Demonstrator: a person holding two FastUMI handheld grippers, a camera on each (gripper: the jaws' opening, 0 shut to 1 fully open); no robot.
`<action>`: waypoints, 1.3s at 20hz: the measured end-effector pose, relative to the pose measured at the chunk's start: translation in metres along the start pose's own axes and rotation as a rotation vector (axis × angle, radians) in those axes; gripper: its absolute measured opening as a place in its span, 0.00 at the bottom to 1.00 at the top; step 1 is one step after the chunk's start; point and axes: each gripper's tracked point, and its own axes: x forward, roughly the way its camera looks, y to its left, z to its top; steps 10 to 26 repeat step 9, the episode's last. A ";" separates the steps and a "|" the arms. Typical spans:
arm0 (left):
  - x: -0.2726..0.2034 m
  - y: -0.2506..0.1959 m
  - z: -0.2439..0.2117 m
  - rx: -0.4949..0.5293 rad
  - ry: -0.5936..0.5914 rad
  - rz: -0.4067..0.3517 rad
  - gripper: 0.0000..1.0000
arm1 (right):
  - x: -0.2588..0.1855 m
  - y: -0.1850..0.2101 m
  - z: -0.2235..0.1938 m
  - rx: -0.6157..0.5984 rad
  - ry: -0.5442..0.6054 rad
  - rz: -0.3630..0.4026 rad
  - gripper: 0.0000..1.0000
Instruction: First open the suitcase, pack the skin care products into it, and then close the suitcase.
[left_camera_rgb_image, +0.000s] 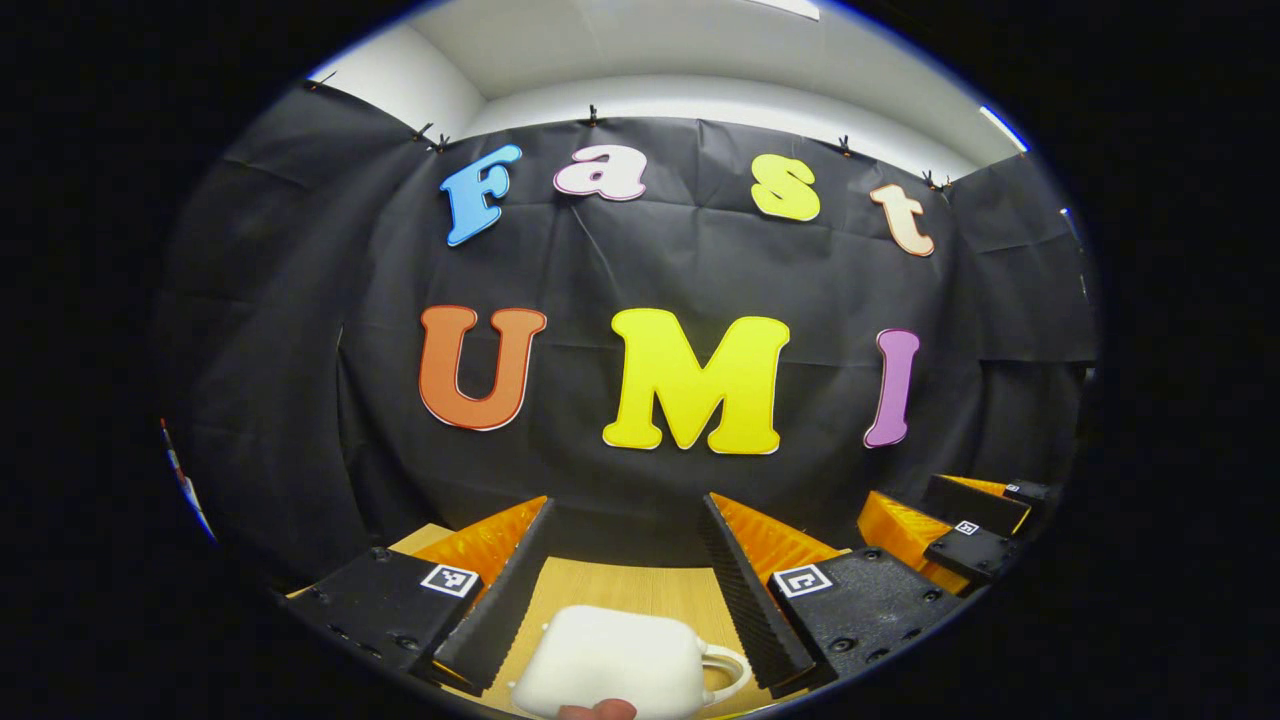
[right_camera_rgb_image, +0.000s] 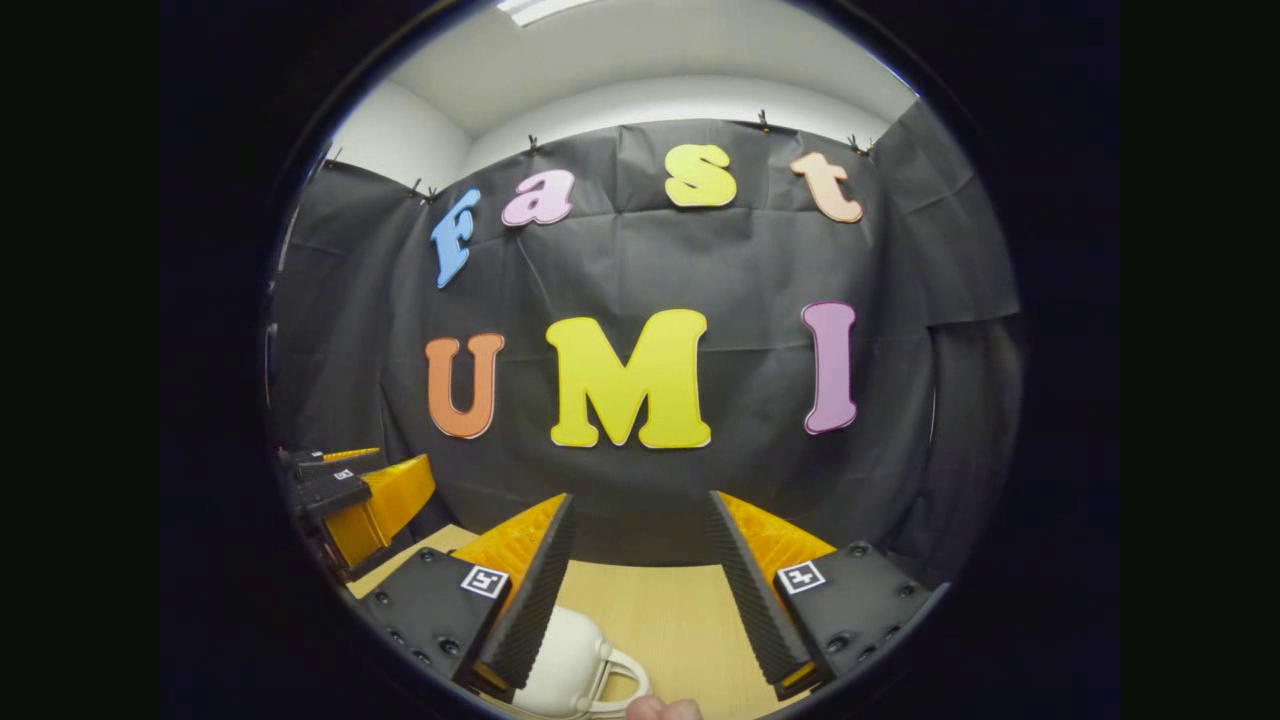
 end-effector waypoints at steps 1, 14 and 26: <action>0.000 0.003 0.000 0.001 -0.001 0.007 0.91 | 0.001 0.001 0.000 0.002 0.000 -0.005 0.79; -0.002 0.009 0.002 0.026 -0.016 0.014 0.91 | -0.001 0.001 0.001 -0.018 -0.002 -0.028 0.79; -0.002 0.009 0.002 0.026 -0.016 0.014 0.91 | -0.001 0.001 0.001 -0.018 -0.002 -0.028 0.79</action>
